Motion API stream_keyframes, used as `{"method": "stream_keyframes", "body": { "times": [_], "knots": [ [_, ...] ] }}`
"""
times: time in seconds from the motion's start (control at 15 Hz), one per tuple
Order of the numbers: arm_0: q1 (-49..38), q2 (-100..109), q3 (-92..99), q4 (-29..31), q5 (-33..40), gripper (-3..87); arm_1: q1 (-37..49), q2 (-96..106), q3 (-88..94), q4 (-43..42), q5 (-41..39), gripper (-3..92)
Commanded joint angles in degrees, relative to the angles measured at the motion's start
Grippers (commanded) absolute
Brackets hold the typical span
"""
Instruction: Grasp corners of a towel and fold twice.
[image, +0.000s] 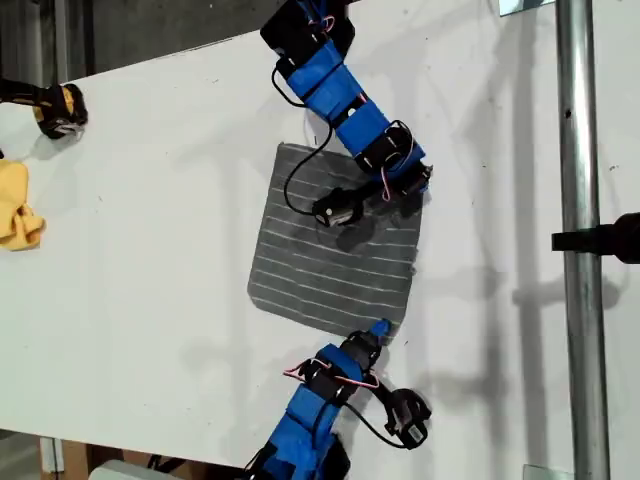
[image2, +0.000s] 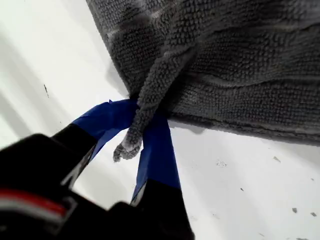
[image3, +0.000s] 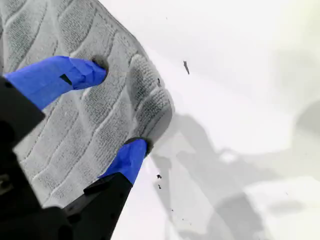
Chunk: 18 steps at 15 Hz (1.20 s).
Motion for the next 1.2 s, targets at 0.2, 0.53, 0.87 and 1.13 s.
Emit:
{"method": "stream_keyframes", "body": {
  "times": [0.2, 0.53, 0.87, 1.13],
  "knots": [
    [0.62, -9.14, -5.45, -4.22, -5.54, 21.5, -0.09, 1.67, -0.97, 0.35, 0.09, -0.2],
    [0.53, -11.69, -6.06, -0.88, -8.53, -1.0, -0.44, 2.11, -0.88, 0.79, 0.62, -0.2],
    [5.36, -0.62, -22.59, 17.58, -7.82, -1.0, -2.37, 15.56, -2.37, 12.39, 1.23, -0.2],
    [9.49, -2.72, -28.39, 18.37, -11.60, -1.0, -9.67, 13.54, -12.66, 17.14, 3.16, -0.2]
  ]
}}
